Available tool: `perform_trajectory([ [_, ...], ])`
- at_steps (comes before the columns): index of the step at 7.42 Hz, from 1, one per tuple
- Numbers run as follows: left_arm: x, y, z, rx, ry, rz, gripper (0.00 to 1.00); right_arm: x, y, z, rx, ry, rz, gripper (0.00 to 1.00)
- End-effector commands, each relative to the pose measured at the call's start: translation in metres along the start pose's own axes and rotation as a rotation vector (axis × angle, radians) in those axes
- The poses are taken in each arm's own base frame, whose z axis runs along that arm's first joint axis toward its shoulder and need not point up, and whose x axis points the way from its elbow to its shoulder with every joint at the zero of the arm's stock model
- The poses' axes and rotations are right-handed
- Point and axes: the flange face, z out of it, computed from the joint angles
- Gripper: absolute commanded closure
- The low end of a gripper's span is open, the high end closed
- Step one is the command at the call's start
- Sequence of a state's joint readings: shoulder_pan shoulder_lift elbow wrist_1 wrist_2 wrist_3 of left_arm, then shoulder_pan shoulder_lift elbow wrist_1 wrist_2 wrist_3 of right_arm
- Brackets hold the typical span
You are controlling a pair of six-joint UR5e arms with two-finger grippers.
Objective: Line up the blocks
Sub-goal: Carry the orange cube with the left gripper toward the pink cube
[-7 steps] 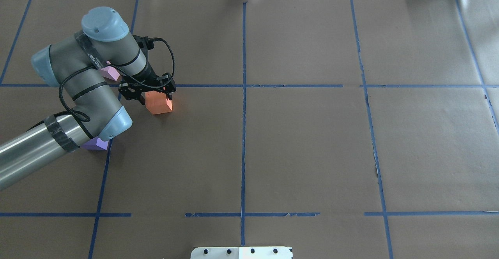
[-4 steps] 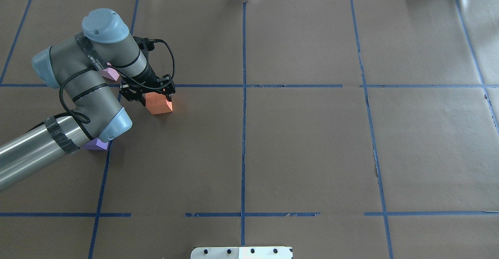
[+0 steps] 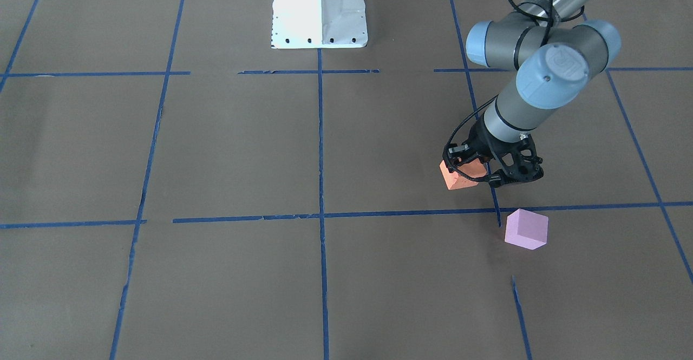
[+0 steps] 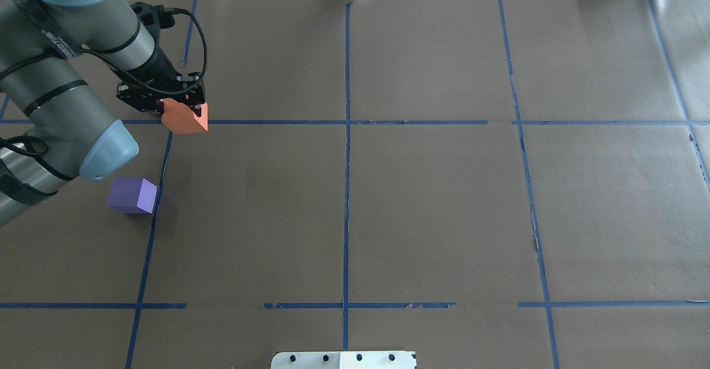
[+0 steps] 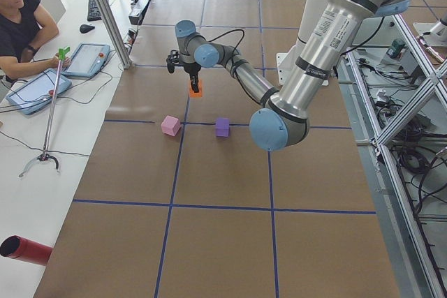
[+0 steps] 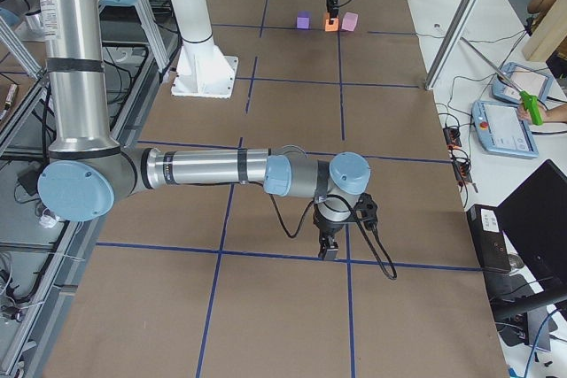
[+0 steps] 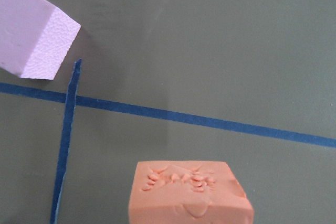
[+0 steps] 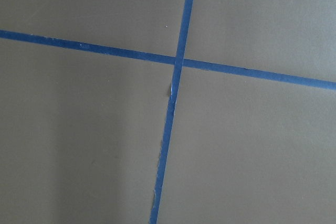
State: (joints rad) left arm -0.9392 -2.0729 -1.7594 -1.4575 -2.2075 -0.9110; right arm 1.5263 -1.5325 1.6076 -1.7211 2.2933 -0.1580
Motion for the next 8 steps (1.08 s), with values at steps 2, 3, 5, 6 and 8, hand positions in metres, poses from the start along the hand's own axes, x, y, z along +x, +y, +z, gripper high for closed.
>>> perform_trajectory([
  [2, -0.124, 0.008, -0.031, 0.003, -0.078, 0.141, 0.9, 0.0, 0.0, 0.0, 0.0, 0.0, 0.0, 0.0],
  [3, -0.138, 0.008, -0.018, -0.014, -0.087, 0.136, 0.9, 0.0, 0.0, 0.0, 0.0, 0.0, 0.0, 0.0],
  [5, -0.151, -0.016, 0.026, -0.028, -0.067, 0.07, 0.9, -0.001, 0.0, 0.001, -0.001, 0.0, -0.001, 0.0],
  [6, -0.154, -0.029, 0.046, -0.014, -0.039, 0.05, 0.89, 0.0, 0.0, 0.0, 0.0, 0.0, 0.0, 0.0],
  [8, -0.136, -0.034, 0.092, -0.034, -0.025, 0.049, 0.89, 0.0, 0.0, 0.0, 0.0, 0.0, 0.0, 0.0],
])
